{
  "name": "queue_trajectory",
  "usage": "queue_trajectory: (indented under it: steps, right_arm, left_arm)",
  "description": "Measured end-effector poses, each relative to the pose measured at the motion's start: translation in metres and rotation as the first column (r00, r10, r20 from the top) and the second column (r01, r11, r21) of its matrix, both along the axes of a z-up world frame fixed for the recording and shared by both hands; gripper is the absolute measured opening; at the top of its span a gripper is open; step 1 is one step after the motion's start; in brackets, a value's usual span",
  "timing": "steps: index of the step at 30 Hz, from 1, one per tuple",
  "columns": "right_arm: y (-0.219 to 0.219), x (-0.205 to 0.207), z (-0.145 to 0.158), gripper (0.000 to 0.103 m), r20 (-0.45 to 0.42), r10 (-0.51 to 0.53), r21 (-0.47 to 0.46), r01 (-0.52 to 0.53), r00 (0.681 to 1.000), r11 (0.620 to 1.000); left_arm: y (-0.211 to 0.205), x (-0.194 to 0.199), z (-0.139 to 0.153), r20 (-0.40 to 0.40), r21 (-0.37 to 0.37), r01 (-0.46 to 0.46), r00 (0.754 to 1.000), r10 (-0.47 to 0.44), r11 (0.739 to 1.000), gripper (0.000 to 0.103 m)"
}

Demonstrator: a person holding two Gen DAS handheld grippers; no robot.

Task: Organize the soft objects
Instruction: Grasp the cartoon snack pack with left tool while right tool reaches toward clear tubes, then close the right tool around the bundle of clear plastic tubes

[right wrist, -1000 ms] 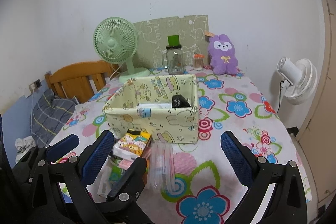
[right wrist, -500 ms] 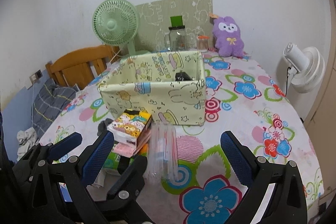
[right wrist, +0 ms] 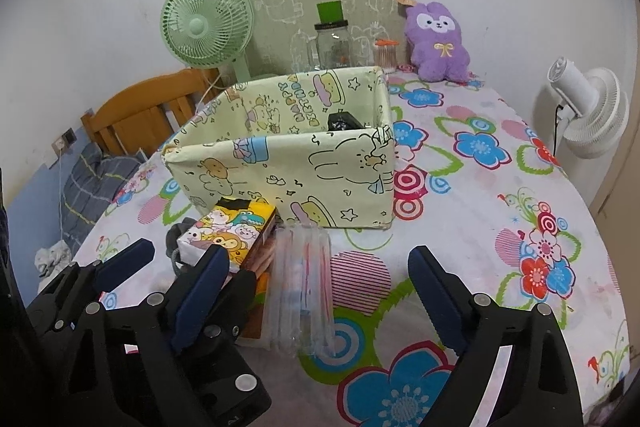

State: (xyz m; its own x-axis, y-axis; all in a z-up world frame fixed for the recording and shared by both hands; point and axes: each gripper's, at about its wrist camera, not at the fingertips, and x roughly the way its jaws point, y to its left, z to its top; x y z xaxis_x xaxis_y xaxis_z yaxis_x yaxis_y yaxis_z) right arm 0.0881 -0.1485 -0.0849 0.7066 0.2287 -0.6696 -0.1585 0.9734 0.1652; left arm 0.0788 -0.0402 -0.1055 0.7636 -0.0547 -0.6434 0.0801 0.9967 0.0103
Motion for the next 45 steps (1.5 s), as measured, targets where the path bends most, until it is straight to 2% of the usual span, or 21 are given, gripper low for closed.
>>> queue_trajectory:
  steps: [10, 21, 24, 29, 32, 39, 42, 45]
  right_arm:
    - [0.0, 0.013, -0.008, 0.09, -0.02, -0.009, 0.001, 0.009, 1.0, 1.0]
    - [-0.007, 0.029, -0.014, 0.085, -0.057, -0.039, 0.017, 0.04, 0.998, 0.999]
    - [-0.008, 0.032, -0.014, 0.084, -0.061, -0.05, 0.024, 0.051, 0.997, 0.998]
    - [-0.007, 0.036, -0.015, 0.083, -0.065, -0.053, 0.018, 0.054, 0.996, 0.998]
    - [-0.004, 0.036, -0.016, 0.083, -0.068, -0.044, 0.016, 0.045, 0.997, 0.999]
    - [0.004, 0.033, -0.015, 0.082, -0.074, -0.018, 0.025, 0.02, 0.997, 0.999]
    - [0.008, 0.032, -0.015, 0.076, -0.079, -0.015, 0.017, 0.016, 0.997, 1.0]
    - [0.009, 0.033, -0.018, 0.075, -0.093, -0.016, 0.024, 0.018, 0.996, 1.0]
  left_arm:
    - [-0.004, 0.018, -0.007, -0.022, 0.027, 0.016, 1.0, -0.015, 1.0, 0.085]
    - [-0.002, 0.034, -0.011, -0.041, 0.034, 0.02, 0.999, -0.018, 0.999, 0.076]
    - [-0.001, 0.037, -0.011, -0.039, 0.034, 0.023, 0.999, -0.022, 0.999, 0.072]
    - [0.003, 0.042, -0.013, -0.049, 0.024, 0.018, 0.999, -0.017, 1.0, 0.059]
    - [0.003, 0.04, -0.013, -0.043, 0.033, 0.024, 0.999, -0.023, 0.999, 0.053]
    - [0.008, 0.03, -0.01, -0.031, 0.031, 0.026, 0.999, -0.025, 0.999, 0.05]
    - [0.012, 0.021, -0.007, -0.014, 0.046, 0.017, 1.0, -0.017, 0.999, 0.05]
    - [0.018, 0.015, -0.006, -0.01, 0.055, 0.002, 1.0, -0.002, 0.998, 0.05]
